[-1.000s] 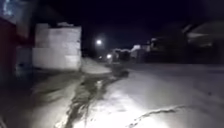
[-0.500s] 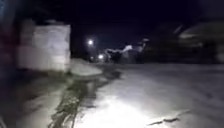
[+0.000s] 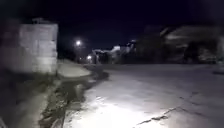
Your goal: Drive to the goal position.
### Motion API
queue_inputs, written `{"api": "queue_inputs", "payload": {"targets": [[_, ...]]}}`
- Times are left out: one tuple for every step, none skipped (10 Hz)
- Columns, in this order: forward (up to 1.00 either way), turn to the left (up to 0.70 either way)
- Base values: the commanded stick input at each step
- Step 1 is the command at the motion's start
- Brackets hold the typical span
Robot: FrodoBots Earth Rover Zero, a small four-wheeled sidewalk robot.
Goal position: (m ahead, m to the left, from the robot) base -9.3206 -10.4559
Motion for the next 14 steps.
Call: {"api": "queue_inputs", "payload": {"targets": [[0.00,-0.70],[0.00,-0.70],[0.00,-0.70],[0.00,-0.70],[0.00,-0.70],[0.00,-0.70],[0.00,-0.70],[0.00,-0.70],[0.00,-0.70],[0.00,-0.70],[0.00,-0.70],[0.00,-0.70],[0.00,-0.70],[0.00,-0.74]]}}
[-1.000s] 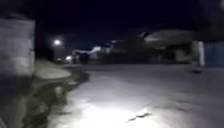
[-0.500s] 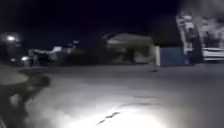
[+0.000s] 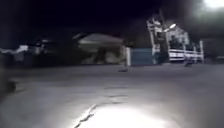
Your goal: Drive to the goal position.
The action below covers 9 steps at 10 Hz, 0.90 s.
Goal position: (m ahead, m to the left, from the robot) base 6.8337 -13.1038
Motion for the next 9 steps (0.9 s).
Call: {"api": "queue_inputs", "payload": {"targets": [[0.00,-0.89],[0.00,-1.00],[0.00,-1.00],[0.00,-1.00],[0.36,-0.79],[1.00,-0.40],[1.00,-0.40],[1.00,-0.40],[1.00,-0.40]]}}
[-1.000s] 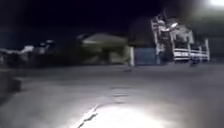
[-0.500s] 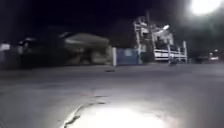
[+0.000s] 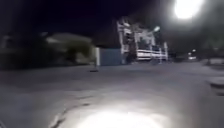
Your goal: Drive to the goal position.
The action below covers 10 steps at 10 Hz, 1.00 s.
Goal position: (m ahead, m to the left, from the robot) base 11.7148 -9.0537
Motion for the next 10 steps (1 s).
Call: {"api": "queue_inputs", "payload": {"targets": [[1.00,-0.40],[1.00,-0.40],[1.00,-0.40],[1.00,-0.40],[1.00,-0.40],[1.00,0.00],[1.00,-0.05],[1.00,-0.27],[1.00,-0.40],[1.00,-0.40]]}}
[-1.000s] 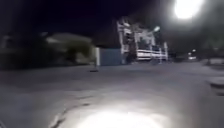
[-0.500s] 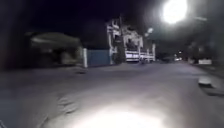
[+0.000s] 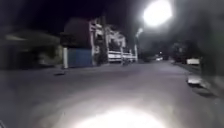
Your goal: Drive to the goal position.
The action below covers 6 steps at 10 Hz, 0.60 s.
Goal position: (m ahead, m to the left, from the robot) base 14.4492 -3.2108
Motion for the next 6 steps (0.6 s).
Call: {"api": "queue_inputs", "payload": {"targets": [[1.00,-0.40],[1.00,-0.40],[1.00,-0.40],[1.00,-0.40],[1.00,-0.40],[1.00,-0.40]]}}
